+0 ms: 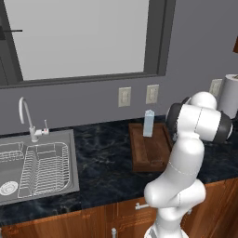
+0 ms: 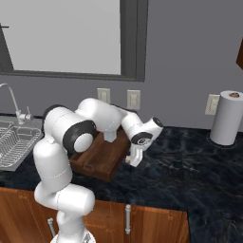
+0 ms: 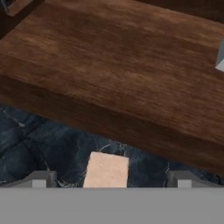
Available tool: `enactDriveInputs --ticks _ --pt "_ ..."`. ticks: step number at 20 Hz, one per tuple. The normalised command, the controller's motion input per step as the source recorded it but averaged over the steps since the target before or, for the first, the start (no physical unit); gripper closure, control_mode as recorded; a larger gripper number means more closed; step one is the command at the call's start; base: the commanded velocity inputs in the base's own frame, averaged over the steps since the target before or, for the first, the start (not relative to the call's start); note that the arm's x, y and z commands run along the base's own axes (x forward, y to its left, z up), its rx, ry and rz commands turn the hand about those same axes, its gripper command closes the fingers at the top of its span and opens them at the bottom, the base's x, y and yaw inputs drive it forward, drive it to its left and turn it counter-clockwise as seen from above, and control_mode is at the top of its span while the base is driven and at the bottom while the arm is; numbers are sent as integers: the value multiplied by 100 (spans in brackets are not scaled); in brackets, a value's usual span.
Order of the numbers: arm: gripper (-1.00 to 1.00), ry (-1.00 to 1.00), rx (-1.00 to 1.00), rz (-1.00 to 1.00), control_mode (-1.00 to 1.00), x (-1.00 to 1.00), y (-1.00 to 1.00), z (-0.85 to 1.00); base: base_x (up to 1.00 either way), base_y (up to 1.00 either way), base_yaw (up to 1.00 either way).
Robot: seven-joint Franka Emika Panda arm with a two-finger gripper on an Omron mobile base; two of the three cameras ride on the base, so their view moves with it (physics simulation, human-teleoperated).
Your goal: Take out the milk from the fridge and place it on the tray on the counter. Then take the sugar cube near the tray and place it in the tray.
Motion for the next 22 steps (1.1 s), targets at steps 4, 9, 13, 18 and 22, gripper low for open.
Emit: enactDriveInputs --ticks 4,9,13,18,22 --pt "-100 -3 0 -11 -100 -1 8 -15 0 0 0" --pt "-100 0 0 -8 -100 0 0 -16 0 0 0" --pt "-100 0 0 -5 -100 0 0 -17 0 0 0" --pt "-100 0 0 0 -100 0 -3 -13 0 0 0" --pt "100 0 0 0 -100 0 0 -17 0 0 0"
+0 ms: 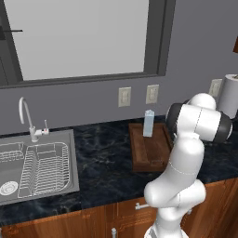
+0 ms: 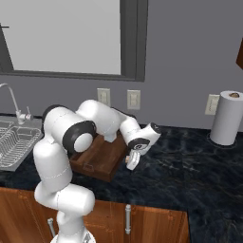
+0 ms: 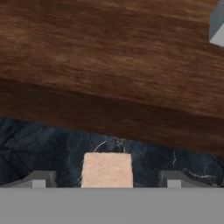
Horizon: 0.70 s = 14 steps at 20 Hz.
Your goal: Take out the milk from the fridge and place it on the tray on the counter. Then take the sugar cube near the tray and place it in the tray.
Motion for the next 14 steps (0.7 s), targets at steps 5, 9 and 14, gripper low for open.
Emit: enactDriveInputs --ticks 5,9,14 --pt "100 0 0 0 -100 0 0 -16 0 0 0" --pt "100 0 0 0 -100 0 0 -16 0 0 0" --pt "100 0 0 0 -100 0 0 -13 0 0 0"
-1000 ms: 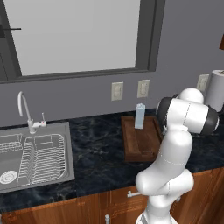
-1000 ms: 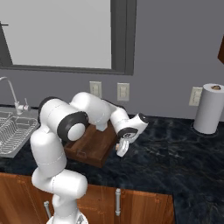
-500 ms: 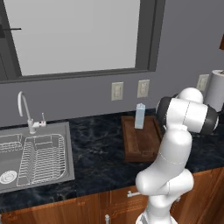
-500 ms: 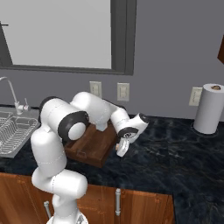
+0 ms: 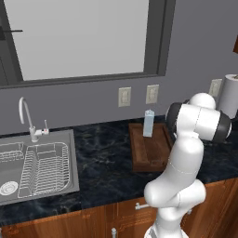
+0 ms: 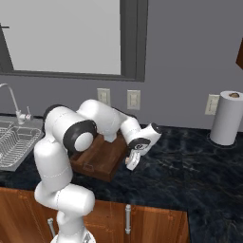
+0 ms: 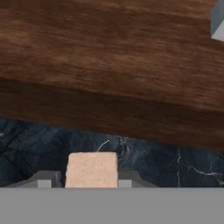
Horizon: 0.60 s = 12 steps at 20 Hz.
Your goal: Take out the milk from the fridge and place it on the tray on the counter. Then take the sugar cube near the tray and place it in the tray.
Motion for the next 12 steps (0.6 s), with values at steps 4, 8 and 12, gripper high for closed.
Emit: enactDriveInputs --ticks 4,8,12 --pt "100 0 0 0 -100 -2 0 -6 0 0 0" --pt "100 0 0 0 -100 -33 0 17 0 0 0" --pt "100 1 0 0 -100 -24 0 25 0 0 0"
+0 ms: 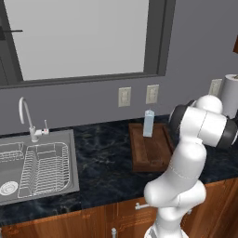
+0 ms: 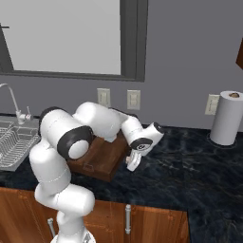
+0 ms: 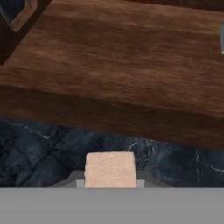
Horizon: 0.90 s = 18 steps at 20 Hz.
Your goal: Take out the milk from the fridge and place it on the tray on the counter. Then take the sugar cube near the tray and place it in the tray.
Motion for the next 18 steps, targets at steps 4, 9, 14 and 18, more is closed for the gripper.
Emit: enactDriveInputs --ticks 4,9,14,18 --pt "100 11 0 0 -100 -19 2 50 0 0 0" --pt "100 18 0 0 -100 -28 8 78 0 0 0" --pt "100 -4 10 -9 -100 -60 31 42 0 0 0" --pt "100 -15 9 -9 -100 -38 66 0 0 0 0"
